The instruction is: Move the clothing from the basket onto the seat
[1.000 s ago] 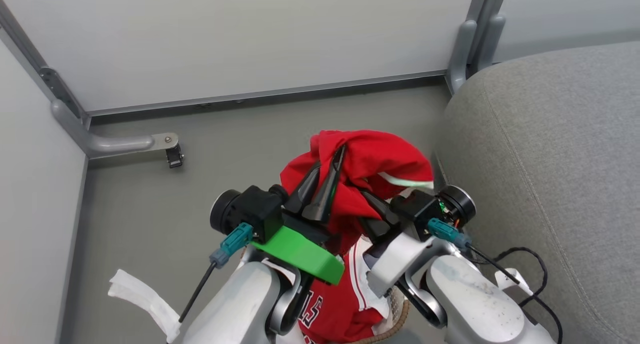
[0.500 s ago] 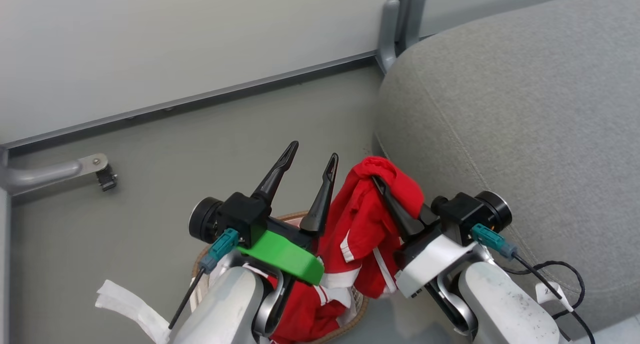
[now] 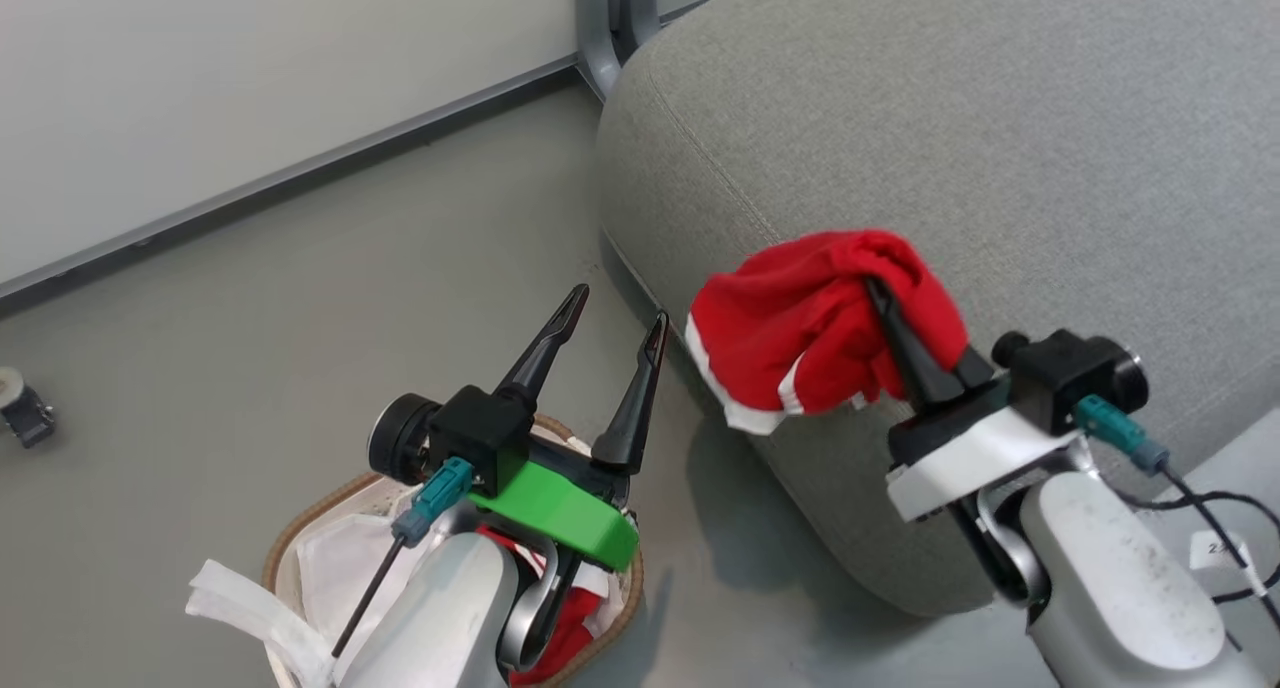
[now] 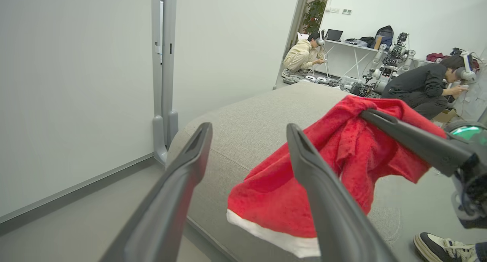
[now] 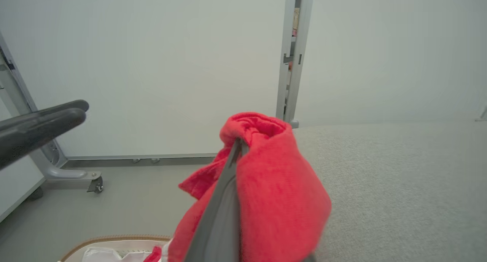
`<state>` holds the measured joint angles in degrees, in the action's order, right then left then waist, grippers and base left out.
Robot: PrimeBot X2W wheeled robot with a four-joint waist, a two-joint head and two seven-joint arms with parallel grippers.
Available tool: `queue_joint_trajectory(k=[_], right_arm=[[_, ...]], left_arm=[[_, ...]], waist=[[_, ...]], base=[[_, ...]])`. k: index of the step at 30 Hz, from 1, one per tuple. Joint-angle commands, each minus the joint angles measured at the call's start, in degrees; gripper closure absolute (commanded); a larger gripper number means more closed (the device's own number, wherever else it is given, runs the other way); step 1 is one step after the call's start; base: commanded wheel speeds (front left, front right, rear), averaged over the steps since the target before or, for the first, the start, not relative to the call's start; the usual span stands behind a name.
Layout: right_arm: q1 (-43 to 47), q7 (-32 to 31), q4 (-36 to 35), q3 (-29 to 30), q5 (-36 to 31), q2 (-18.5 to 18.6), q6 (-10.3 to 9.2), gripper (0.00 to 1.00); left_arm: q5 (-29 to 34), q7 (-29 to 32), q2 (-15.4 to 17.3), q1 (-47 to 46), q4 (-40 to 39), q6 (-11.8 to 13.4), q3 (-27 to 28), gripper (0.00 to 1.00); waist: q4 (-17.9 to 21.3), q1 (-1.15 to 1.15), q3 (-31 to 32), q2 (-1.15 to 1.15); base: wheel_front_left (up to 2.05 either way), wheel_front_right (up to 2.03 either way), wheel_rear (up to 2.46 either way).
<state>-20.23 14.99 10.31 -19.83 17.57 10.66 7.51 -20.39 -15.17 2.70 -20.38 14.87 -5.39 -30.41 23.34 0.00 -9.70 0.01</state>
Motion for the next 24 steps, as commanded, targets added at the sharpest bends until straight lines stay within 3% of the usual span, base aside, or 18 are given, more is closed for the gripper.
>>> queue_joint_trajectory(k=[1,13,24], right_arm=[[-2.09,0.28,-0.36,0.74,-0.35,0.76,-0.04,1.00],[-18.94,0.28,4.68,8.45,-2.45,10.29,-0.05,1.00],[-36.51,0.28,16.26,11.82,-5.08,19.16,-0.05,1.00]], left_arm=[[0.48,0.02,0.37,-0.18,-0.12,-0.24,0.29,0.00],[4.09,0.02,0.36,-4.41,1.91,-1.13,-0.37,0.00],[6.40,0.02,0.35,-8.61,2.82,-1.59,-1.60,0.00]], waist=[[2.31,0.00,-3.21,-0.01],[-0.89,0.00,-12.58,-0.01],[-6.74,0.00,-22.56,-0.01]], base=[[0.00,0.00,0.00],[0.00,0.00,0.00],[0.00,0.00,0.00]])
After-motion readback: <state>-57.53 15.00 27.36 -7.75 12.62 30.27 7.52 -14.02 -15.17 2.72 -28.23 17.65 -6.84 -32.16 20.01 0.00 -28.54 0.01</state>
